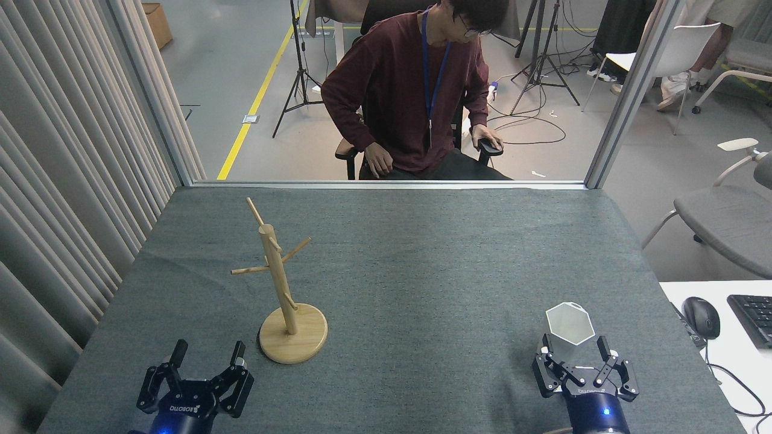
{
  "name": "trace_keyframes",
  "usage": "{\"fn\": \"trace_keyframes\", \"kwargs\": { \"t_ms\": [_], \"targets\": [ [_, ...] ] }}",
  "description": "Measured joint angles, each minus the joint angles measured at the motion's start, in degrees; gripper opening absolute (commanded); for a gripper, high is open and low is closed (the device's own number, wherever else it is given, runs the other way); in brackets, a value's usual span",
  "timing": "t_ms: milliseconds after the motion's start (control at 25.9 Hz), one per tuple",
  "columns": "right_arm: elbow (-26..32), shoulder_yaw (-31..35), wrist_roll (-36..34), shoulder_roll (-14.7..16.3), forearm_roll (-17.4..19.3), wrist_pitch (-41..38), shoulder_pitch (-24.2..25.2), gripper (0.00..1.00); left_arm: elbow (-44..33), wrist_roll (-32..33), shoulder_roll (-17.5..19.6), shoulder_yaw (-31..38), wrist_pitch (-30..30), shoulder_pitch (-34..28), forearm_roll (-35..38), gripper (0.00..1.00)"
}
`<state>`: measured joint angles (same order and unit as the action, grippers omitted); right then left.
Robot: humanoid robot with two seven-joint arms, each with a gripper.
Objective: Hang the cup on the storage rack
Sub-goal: 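Move the right gripper to the white hexagonal cup and grasp it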
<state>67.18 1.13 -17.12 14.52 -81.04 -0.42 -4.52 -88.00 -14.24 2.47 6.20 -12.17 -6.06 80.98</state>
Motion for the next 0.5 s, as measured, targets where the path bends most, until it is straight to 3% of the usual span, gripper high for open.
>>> {"fn": "trace_keyframes", "kwargs": {
  "t_ms": [502],
  "targets": [
    [-5.8,-1.1,-0.2,-0.2,0.0,0.2,-4.9,0.99,0.0,0.0,0.5,0.8,-0.1,0.1,0.0,1.0]
  ]
}}
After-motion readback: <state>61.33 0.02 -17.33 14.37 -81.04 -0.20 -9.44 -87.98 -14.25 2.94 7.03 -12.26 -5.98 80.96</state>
